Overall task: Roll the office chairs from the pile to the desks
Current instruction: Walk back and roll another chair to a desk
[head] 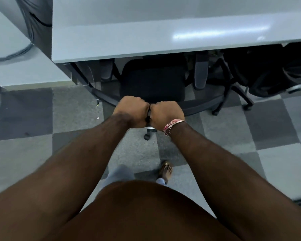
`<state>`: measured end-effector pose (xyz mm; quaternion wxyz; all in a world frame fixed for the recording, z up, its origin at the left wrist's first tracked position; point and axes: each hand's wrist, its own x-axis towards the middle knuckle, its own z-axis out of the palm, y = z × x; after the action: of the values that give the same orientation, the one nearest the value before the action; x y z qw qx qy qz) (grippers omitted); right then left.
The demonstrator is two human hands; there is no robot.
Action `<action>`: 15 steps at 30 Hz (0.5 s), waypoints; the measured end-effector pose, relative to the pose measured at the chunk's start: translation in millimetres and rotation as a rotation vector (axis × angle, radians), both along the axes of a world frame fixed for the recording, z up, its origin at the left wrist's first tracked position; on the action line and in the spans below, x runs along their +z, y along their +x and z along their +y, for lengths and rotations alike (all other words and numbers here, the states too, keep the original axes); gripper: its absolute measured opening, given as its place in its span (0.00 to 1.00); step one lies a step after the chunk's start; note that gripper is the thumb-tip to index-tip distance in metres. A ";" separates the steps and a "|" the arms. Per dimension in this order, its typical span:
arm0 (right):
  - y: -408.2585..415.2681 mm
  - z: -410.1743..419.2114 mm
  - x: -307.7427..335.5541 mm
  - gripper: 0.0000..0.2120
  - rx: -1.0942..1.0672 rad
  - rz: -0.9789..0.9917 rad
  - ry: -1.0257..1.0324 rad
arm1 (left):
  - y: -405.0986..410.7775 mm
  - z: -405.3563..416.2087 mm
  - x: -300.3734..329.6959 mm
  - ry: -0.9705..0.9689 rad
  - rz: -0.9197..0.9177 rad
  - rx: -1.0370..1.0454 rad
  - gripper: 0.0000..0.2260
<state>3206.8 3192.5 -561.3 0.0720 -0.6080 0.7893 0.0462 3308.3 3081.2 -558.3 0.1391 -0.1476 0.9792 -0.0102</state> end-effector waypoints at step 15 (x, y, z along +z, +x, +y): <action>-152.3 -72.1 -3.0 0.10 0.140 0.104 0.008 | -136.3 -50.9 -0.8 -0.019 0.038 0.089 0.16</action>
<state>3054.5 3120.3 -564.4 0.0299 -0.6583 0.7472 0.0858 3172.0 3030.4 -559.1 0.1192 -0.1924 0.9740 -0.0104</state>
